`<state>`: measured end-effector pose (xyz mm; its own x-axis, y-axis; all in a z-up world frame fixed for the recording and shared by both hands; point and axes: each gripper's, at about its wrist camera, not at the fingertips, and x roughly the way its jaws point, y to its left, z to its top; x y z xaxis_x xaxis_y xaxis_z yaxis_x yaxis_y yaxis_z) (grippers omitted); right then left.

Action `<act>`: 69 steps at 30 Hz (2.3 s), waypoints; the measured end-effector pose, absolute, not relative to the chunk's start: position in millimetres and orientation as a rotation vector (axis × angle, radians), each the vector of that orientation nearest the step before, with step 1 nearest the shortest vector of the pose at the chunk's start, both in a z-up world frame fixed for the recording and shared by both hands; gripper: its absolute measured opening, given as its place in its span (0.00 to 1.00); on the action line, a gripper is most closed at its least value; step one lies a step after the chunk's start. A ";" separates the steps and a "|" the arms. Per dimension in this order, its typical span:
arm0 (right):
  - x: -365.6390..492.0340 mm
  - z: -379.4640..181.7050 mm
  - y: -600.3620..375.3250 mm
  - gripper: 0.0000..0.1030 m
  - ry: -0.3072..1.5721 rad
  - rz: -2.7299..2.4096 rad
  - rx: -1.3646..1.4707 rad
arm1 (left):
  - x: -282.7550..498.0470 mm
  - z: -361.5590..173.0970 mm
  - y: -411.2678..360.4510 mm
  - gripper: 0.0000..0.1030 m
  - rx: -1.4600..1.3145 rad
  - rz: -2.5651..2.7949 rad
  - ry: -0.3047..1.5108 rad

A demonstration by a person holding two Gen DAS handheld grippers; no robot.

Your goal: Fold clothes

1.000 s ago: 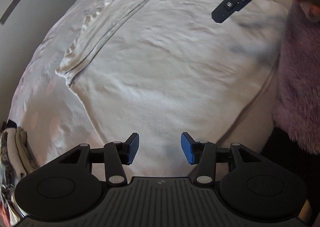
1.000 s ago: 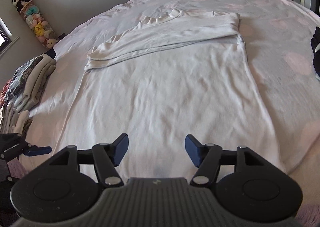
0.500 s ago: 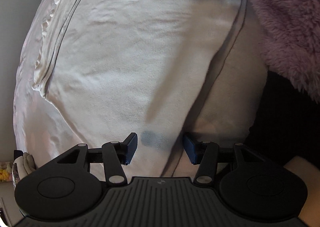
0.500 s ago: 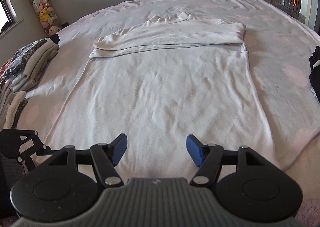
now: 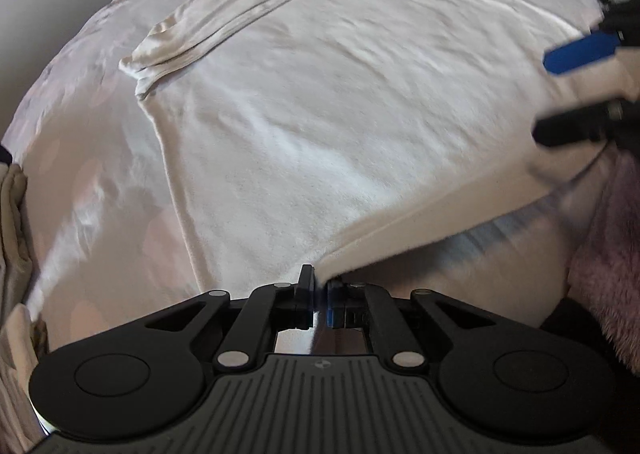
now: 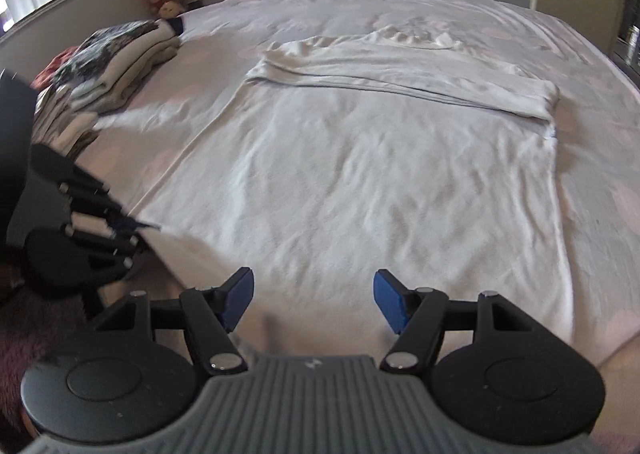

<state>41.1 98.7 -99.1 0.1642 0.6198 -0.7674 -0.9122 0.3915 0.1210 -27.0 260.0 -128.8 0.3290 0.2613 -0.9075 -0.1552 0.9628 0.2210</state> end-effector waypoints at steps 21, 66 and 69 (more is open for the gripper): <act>5.7 -143.0 142.8 0.08 0.701 0.909 -1.116 | -32.1 -120.2 270.5 0.04 -0.005 0.313 1.146; 155.9 -113.0 120.1 0.50 0.839 0.757 -0.897 | 21.0 -151.3 322.6 0.10 -0.066 0.362 1.053; 160.8 -107.7 113.8 0.52 0.831 0.730 -0.913 | 21.1 -151.8 321.9 0.10 -0.063 0.364 1.053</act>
